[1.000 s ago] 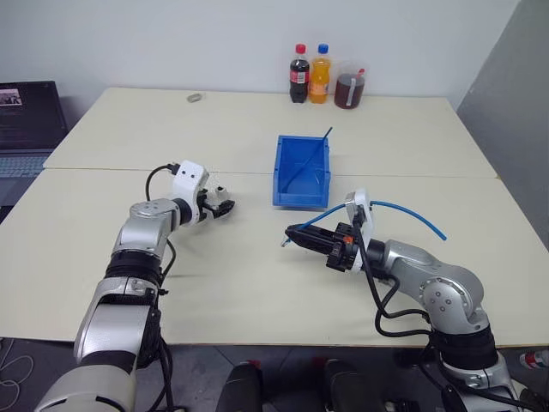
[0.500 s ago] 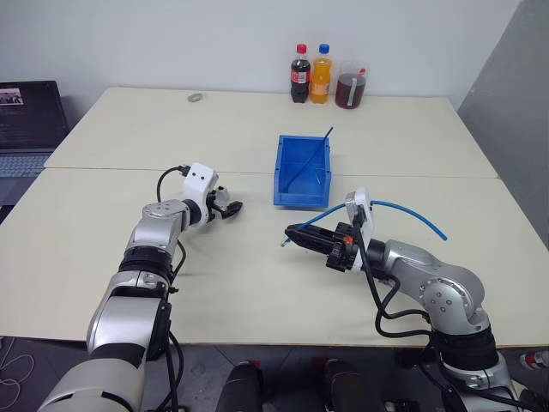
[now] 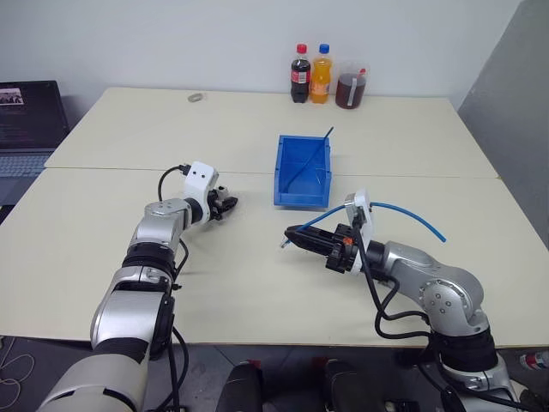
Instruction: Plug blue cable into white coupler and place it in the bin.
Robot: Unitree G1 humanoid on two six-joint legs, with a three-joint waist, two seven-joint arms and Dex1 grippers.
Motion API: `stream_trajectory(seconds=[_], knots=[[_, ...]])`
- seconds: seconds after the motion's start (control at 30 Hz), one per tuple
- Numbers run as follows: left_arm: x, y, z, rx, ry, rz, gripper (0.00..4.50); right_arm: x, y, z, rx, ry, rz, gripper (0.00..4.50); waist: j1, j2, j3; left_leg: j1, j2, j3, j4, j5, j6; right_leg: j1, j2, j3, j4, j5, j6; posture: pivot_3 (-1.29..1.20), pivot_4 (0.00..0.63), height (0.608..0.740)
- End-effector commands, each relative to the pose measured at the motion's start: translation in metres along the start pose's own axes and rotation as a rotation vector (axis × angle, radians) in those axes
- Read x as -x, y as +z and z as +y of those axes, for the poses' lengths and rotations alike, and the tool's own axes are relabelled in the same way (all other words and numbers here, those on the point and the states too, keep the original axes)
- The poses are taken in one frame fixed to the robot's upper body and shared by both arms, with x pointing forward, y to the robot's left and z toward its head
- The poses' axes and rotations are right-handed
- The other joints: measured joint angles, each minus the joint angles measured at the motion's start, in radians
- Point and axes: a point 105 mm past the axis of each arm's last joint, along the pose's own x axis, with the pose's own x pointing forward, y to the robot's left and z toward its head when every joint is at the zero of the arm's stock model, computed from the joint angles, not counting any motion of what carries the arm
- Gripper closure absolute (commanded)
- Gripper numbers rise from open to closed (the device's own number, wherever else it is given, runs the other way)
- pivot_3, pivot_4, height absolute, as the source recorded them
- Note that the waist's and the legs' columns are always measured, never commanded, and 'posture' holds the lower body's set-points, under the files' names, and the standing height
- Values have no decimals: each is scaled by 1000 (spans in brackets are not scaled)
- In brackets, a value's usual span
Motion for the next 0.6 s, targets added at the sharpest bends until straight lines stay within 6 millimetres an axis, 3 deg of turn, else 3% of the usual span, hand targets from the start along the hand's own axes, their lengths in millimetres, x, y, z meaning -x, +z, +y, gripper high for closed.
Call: stream_trajectory(seconds=[0.03,0.17,0.37,0.6], knots=[[1,6,3,-9,9,-16,3018,0,10,10,36,28,-37,4408,0,0,0,0,0,0,0,0,0,0,0,0,0,0,0,0,150,740],[3,3,7,-7,23,-21,3725,0,9,9,39,22,-34,4408,0,0,0,0,0,0,0,0,0,0,0,0,0,0,0,0,150,740],[14,4,-2,-37,-94,-57,3721,3,7,8,62,11,-18,4409,-3,0,0,0,0,0,0,0,0,0,0,0,0,0,-1,0,150,740],[68,-2,-71,-185,-579,-81,3721,25,-13,8,191,-8,94,4409,-3,0,0,-2,0,1,-1,0,0,-2,-1,1,0,2,-5,0,150,740]])
